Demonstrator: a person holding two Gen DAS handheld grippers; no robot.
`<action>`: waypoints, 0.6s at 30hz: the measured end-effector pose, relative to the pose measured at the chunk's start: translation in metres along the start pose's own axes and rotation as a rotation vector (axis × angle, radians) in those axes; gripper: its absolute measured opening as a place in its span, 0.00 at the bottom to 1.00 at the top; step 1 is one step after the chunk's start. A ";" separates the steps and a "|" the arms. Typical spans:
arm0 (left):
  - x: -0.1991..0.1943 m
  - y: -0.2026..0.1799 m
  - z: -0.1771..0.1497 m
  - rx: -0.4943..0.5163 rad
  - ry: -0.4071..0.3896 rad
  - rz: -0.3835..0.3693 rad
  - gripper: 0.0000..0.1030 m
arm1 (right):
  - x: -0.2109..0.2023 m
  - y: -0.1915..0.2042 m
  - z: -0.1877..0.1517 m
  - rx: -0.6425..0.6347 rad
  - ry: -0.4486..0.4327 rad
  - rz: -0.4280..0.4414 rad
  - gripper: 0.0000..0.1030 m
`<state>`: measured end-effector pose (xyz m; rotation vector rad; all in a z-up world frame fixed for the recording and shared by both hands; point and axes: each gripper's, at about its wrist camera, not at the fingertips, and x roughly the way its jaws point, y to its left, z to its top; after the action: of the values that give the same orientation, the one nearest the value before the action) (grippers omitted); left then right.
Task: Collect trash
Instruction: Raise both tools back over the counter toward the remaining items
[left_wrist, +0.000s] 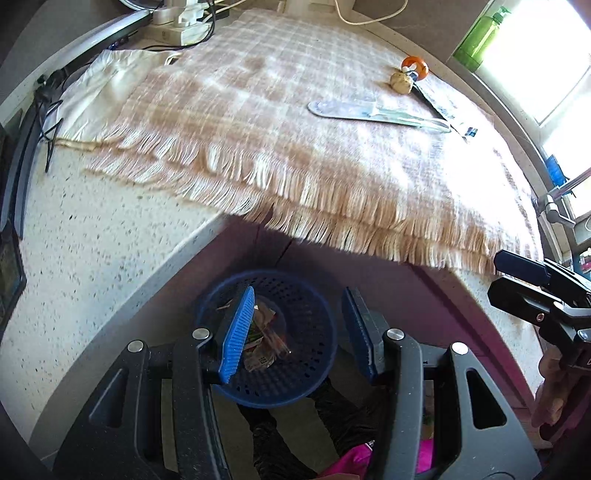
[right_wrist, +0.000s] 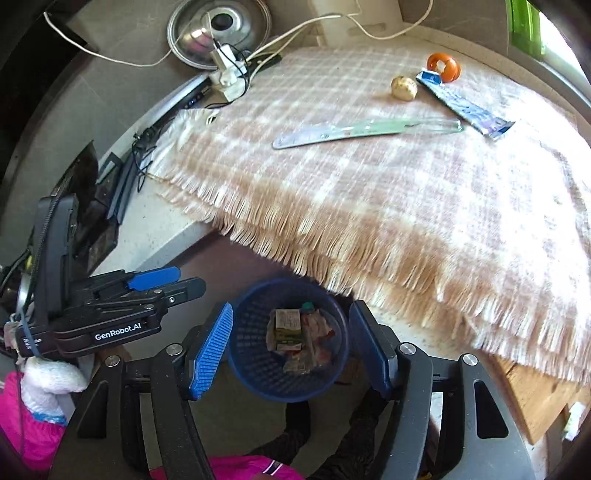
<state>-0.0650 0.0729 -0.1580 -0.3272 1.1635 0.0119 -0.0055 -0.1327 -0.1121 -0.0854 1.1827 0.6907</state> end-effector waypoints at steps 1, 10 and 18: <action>0.000 -0.004 0.005 0.006 -0.002 -0.003 0.49 | -0.005 -0.006 0.005 0.003 -0.008 0.001 0.64; 0.011 -0.052 0.060 0.046 -0.037 -0.026 0.49 | -0.039 -0.059 0.046 0.037 -0.100 -0.037 0.66; 0.021 -0.082 0.104 0.056 -0.063 -0.057 0.49 | -0.051 -0.109 0.093 0.062 -0.151 -0.075 0.67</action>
<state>0.0515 0.0188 -0.1197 -0.3079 1.0900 -0.0601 0.1190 -0.2044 -0.0615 -0.0252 1.0497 0.5842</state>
